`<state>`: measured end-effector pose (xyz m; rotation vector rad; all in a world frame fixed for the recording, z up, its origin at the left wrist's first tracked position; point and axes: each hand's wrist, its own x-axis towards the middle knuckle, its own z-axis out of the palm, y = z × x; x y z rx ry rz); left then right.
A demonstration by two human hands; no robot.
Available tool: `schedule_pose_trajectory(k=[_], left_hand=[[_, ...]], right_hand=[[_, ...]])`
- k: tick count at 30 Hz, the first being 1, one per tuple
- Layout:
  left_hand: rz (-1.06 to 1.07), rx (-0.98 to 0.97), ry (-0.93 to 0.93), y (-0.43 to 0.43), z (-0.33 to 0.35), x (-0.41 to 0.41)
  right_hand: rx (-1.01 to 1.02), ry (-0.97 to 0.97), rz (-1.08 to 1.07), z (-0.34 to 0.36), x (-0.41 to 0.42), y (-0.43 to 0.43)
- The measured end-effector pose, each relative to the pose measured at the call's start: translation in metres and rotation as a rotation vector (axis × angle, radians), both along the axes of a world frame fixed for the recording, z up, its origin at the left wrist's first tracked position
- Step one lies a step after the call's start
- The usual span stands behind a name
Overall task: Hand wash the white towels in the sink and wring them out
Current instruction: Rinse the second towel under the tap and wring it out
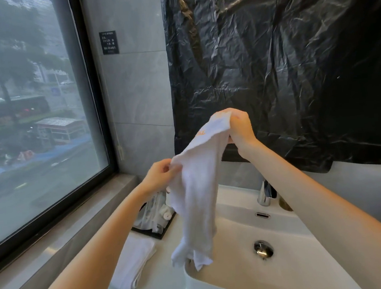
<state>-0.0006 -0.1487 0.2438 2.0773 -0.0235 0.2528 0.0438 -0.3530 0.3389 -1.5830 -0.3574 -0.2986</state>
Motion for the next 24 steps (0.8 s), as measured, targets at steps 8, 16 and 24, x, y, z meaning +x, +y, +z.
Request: schedule_pose_trajectory(k=[8,16,24], left_hand=[[0.159,-0.583,0.098,-0.014,0.077,0.01],[-0.031,-0.389,0.105,-0.032,0.095,0.01],[-0.248,-0.618,-0.028,-0.025,0.073,0.0]], right_hand=[[-0.447,0.173,0.049,-0.032,0.011,0.005],[-0.233,0.341,0.717,-0.054,-0.007,0.012],[-0.029,0.346,0.372,-0.047,0.01,0.0]])
